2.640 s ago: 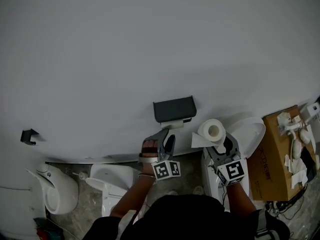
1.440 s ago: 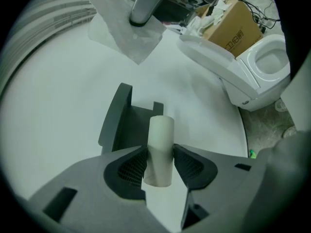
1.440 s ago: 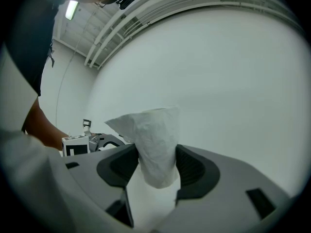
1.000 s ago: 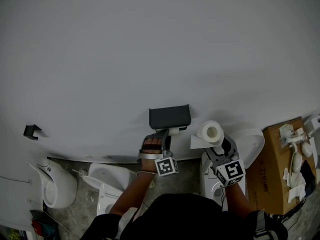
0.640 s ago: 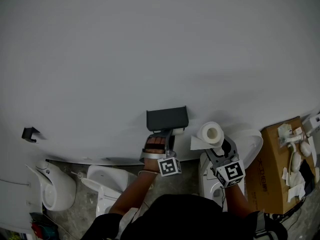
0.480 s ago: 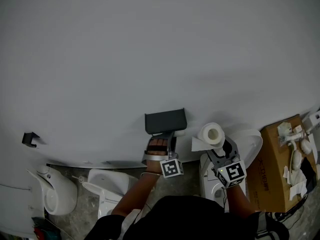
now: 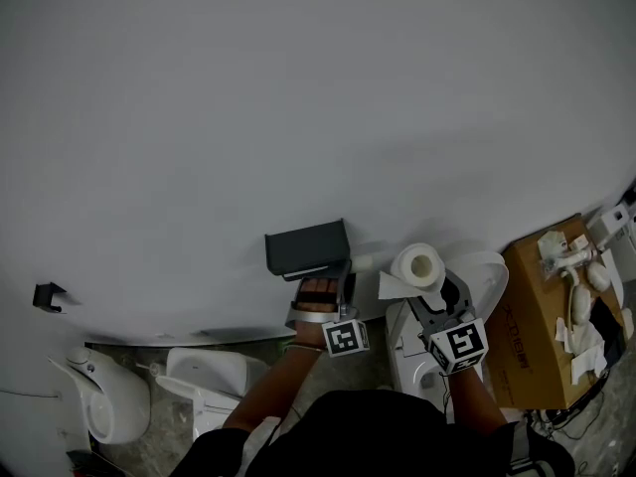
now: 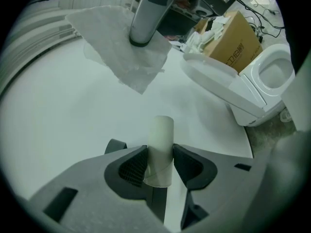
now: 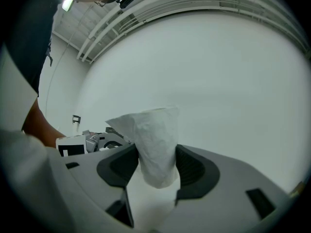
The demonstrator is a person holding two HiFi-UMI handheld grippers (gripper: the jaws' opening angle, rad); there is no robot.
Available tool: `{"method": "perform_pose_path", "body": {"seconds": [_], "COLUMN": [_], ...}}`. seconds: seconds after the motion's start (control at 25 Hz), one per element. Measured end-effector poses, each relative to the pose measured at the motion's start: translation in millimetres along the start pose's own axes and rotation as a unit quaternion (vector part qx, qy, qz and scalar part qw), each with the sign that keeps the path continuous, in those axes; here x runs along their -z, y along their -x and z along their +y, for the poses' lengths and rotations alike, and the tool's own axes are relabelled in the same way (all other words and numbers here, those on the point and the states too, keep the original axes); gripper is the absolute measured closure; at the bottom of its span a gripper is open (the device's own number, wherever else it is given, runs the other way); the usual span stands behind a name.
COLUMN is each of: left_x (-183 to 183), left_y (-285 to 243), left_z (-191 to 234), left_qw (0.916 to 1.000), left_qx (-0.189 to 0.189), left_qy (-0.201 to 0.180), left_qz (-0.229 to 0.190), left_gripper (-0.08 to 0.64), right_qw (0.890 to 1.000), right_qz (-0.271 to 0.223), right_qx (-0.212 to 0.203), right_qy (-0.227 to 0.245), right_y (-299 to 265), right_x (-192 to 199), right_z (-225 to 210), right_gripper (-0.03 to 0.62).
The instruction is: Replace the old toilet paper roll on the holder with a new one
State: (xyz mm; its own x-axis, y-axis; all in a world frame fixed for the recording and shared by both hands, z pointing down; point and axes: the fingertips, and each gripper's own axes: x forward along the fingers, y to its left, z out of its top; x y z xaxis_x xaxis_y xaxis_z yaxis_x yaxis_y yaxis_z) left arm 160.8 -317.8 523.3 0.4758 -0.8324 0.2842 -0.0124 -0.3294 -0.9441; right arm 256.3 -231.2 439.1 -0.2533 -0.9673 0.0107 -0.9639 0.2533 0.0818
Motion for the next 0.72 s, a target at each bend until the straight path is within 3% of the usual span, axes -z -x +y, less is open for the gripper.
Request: {"method": "perform_pose_path", "body": {"seconds": [0.48, 0.72], "left_x": [-47, -53], "left_y": [-1, 10], "left_z": [2, 18], "left_qw": [0.9974, 0.9865], "left_qx": [-0.005, -0.005], "left_qy": [0.038, 0.136], "left_qz": [-0.062, -0.092], "left_gripper": [0.391, 0.391], "right_qw": [0.998, 0.997], "right_qz": [0.010, 0.016], "right_qx": [0.054, 0.071], "right_qy": [-0.007, -0.009], "right_y": [20, 27], "right_x": [7, 11], "right_z": [-26, -31], "right_gripper": [0.356, 0.356]}}
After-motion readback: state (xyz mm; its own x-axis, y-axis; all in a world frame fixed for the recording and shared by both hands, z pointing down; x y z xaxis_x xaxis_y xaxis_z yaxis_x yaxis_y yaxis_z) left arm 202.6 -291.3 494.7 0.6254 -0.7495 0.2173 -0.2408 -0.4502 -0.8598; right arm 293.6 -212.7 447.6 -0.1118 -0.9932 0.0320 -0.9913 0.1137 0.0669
